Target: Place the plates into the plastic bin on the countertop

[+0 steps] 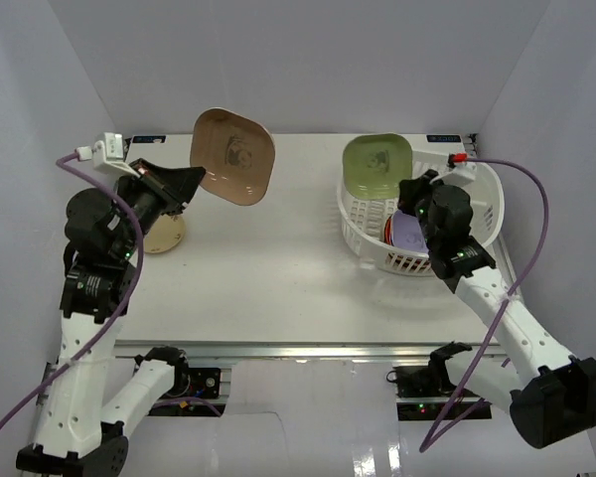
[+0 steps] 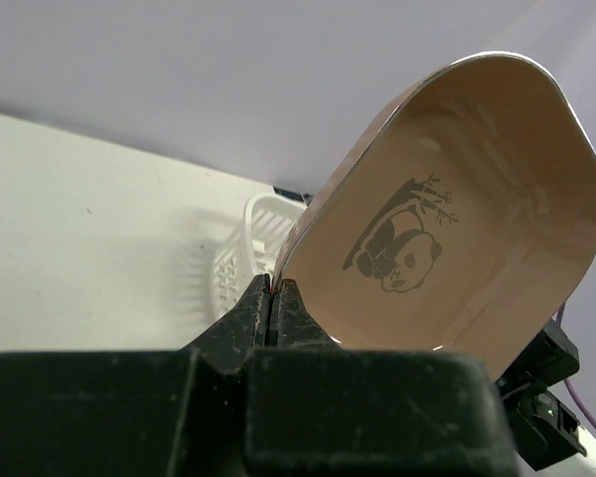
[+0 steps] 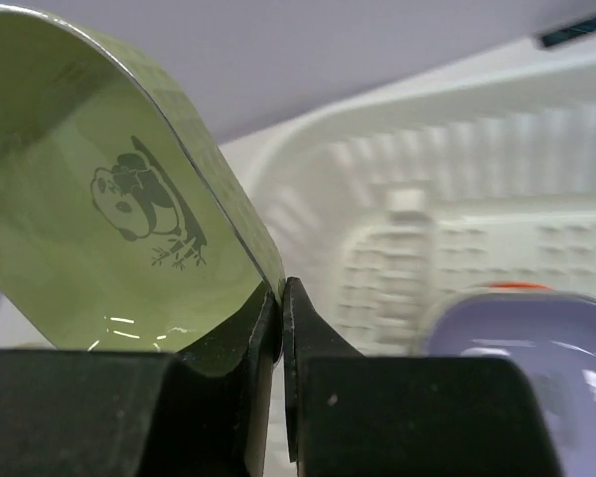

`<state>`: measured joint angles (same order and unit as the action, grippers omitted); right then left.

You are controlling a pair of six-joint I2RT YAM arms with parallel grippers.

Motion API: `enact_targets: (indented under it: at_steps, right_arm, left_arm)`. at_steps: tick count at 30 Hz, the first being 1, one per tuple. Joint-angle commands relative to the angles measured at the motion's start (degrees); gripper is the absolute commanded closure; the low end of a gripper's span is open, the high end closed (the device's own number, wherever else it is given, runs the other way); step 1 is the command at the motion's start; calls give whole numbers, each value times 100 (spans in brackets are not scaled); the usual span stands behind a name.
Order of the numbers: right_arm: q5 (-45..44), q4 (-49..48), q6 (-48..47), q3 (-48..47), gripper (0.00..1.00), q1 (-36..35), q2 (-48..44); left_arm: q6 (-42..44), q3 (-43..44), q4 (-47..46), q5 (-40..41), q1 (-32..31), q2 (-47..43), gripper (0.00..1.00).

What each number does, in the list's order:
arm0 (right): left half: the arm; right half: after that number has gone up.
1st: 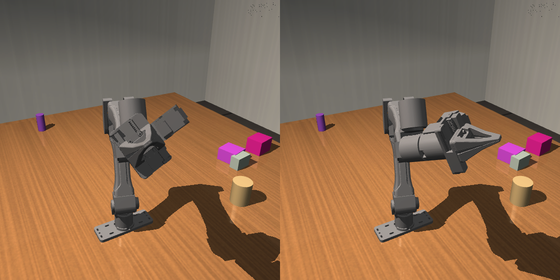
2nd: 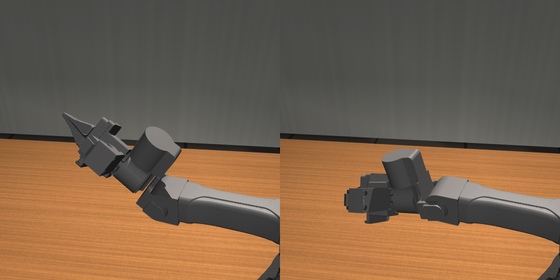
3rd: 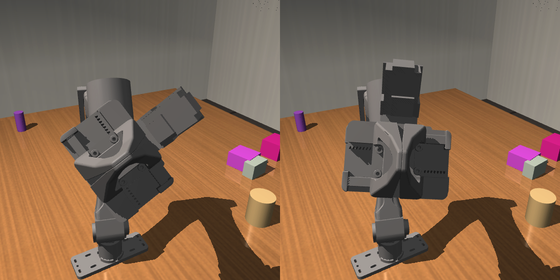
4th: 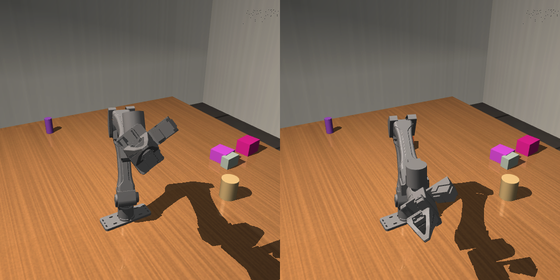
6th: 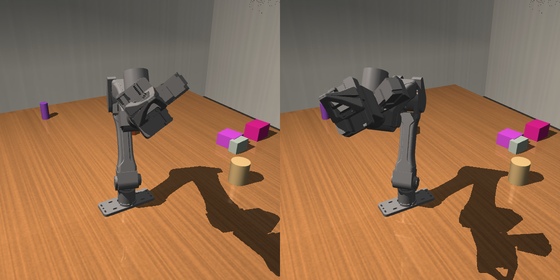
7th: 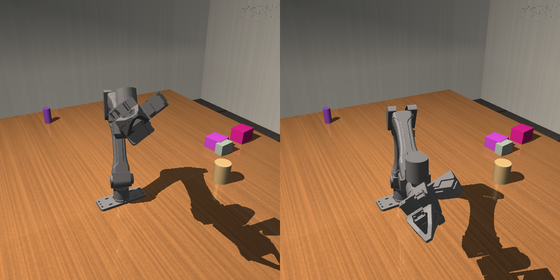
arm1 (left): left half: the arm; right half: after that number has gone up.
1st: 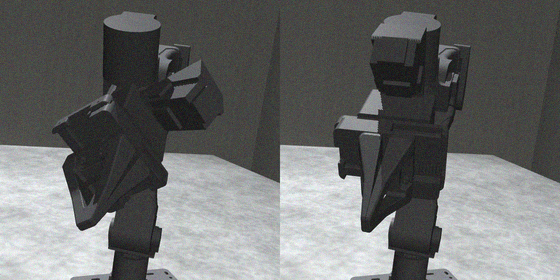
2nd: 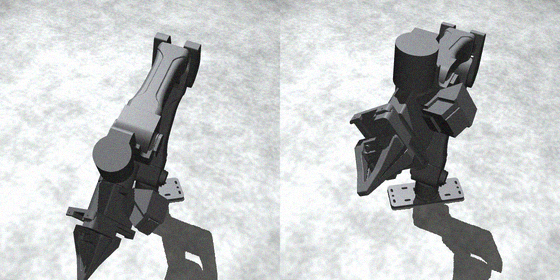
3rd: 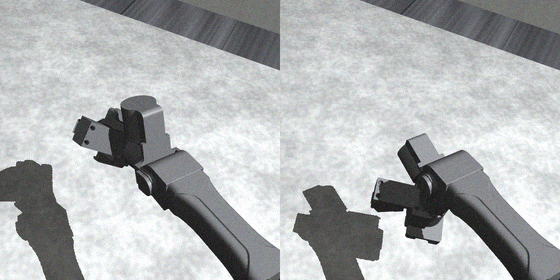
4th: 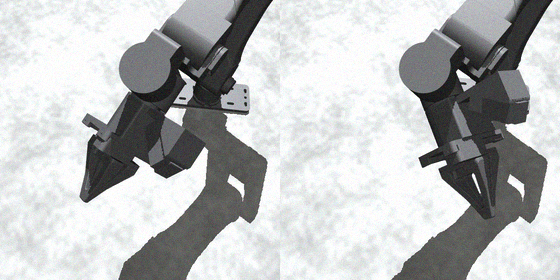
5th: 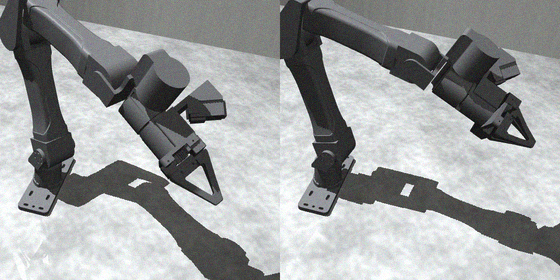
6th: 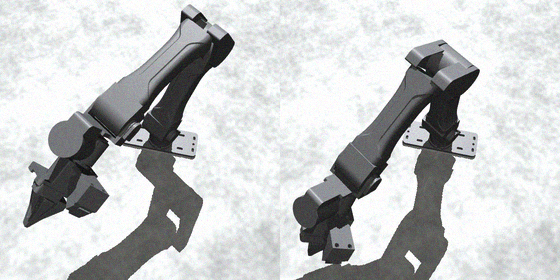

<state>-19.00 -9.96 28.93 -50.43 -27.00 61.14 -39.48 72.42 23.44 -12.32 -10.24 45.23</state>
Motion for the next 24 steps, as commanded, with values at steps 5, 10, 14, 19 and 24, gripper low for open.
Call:
enact_targets:
  at_steps: [5, 10, 14, 19, 24]
  right_arm:
    - [914, 1128, -213, 1306, 92, 2230, -525]
    - [1584, 1145, -107, 1589, 91, 2804, -437]
    - [1847, 1145, -1, 1660, 49, 3183, -577]
    - [2497, 1277, 157, 1091, 25, 3535, -1200]
    - [2087, 1716, 210, 123, 47, 3702, -1737]
  left_arm:
    - [-499, -308, -964, -519, -495, 916, 100]
    - [-25, 69, -1017, 808, -2031, 1794, 100]
    - [160, 535, -1034, 1143, -2526, 2917, 100]
    - [424, 1440, -938, 1600, -3105, 4009, 100]
    - [608, 2556, -710, 1811, -3519, 5281, 100]
